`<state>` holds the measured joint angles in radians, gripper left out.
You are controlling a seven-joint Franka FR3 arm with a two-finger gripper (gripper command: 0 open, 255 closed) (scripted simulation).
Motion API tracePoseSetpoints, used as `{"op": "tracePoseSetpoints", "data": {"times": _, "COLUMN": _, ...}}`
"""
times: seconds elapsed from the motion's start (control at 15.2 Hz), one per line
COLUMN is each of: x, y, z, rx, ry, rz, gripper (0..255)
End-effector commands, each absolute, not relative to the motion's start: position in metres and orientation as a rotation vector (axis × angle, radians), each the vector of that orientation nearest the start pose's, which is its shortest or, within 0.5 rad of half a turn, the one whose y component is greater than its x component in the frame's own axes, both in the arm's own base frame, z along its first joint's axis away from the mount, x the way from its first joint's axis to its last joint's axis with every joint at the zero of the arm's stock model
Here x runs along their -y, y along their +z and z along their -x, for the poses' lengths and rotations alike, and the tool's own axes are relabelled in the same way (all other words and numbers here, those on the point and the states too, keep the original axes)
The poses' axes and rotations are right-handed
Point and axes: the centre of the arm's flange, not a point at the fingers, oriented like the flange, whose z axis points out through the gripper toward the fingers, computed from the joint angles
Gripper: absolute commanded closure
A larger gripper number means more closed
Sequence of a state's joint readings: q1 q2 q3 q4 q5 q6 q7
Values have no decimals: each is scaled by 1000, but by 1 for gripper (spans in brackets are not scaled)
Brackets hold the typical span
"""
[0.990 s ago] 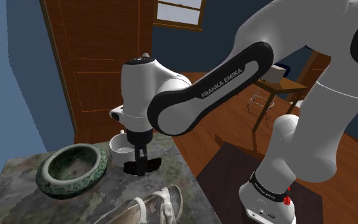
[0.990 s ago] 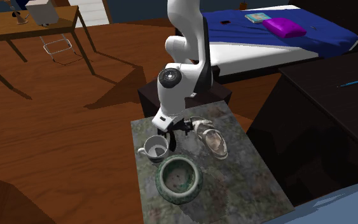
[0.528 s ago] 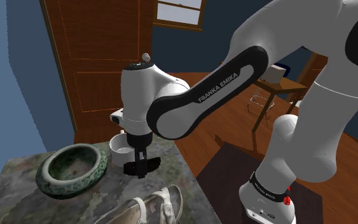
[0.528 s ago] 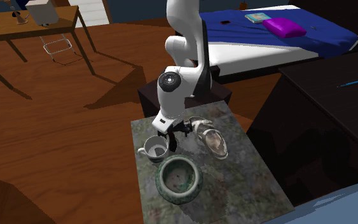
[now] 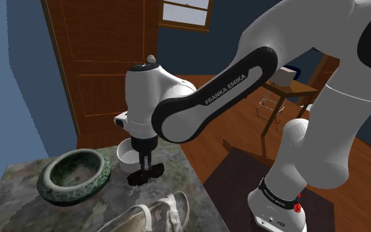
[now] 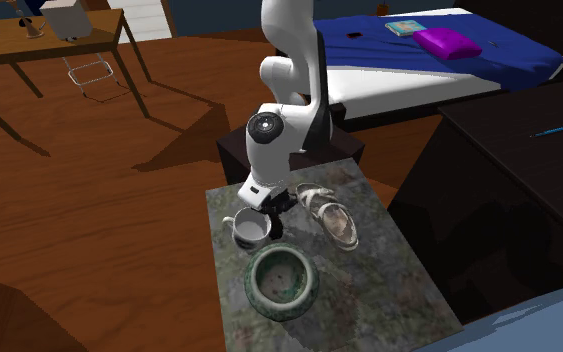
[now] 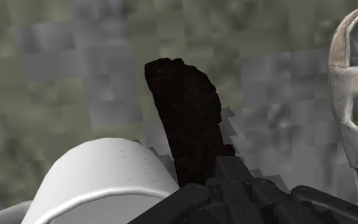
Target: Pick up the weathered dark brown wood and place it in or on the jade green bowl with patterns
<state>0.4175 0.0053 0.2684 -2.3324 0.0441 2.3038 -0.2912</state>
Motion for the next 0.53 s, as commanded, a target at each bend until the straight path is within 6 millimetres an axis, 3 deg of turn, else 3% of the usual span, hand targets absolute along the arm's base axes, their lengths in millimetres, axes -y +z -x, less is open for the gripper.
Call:
{"op": "tracePoseSetpoints", "data": {"times": 0.0, "x": -318, "y": 330, "z": -388, "rx": 1421, "ry": 69, "rz": 2771, "gripper": 255}}
{"op": "tracePoseSetpoints", "data": {"times": 0.13, "x": -319, "y": 332, "z": -388, "rx": 1421, "ry": 61, "rz": 2772, "gripper": 255}}
{"op": "tracePoseSetpoints", "data": {"times": 0.2, "x": -319, "y": 332, "z": -388, "rx": 1421, "ry": 61, "rz": 2772, "gripper": 0}}
{"op": "tracePoseSetpoints", "data": {"times": 0.4, "x": -258, "y": 328, "z": -384, "rx": 1503, "ry": -102, "rz": 2614, "gripper": 0}}
{"op": "tracePoseSetpoints", "data": {"times": 0.46, "x": -258, "y": 328, "z": -384, "rx": 1504, "ry": -104, "rz": 2612, "gripper": 0}}
